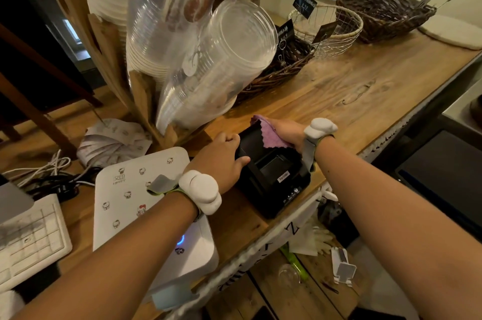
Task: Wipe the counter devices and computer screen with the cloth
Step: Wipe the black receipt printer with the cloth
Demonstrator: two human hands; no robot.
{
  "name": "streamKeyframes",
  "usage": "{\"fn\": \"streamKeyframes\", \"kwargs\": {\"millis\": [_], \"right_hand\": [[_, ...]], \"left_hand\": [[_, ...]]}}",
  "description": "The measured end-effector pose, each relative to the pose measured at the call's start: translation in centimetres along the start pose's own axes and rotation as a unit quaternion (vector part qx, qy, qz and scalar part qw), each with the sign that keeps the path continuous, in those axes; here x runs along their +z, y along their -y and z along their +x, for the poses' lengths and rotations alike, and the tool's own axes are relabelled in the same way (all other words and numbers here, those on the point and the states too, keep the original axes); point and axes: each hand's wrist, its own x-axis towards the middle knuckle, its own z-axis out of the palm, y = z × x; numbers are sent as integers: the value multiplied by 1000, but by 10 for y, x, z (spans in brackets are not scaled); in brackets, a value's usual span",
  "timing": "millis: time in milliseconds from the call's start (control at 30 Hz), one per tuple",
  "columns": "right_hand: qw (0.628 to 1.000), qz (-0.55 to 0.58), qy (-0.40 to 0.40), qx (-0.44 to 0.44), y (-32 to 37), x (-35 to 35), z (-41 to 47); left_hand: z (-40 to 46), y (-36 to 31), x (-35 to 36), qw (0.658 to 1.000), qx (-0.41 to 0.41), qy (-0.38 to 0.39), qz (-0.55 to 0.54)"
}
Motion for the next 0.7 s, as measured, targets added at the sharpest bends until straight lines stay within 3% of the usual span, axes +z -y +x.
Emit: {"fn": "streamKeyframes", "kwargs": {"millis": [67,200,300,367,467,700], "right_hand": [[999,27,-16,18,-8,-1,-2],[997,59,4,-44,-37,-4,-15],[996,78,-49,10,-76,-12,-14],[992,97,-82,-12,-99,-13,-26],[992,80,-63,-74,-117,-6,-64],[976,-3,-115,-184,-67,0,-58]], "left_hand": [[0,0,-1,1000,-1,3,0],[-1,0,-3,1000,-8,2,-5],[-2,-1,-4,1000,-12,3,-8],[-2,-2,-4,1000,-15,6,-9],[-3,-2,-4,1000,-18,9,-4],[-4,0,-4,999,-25,12,22]]}}
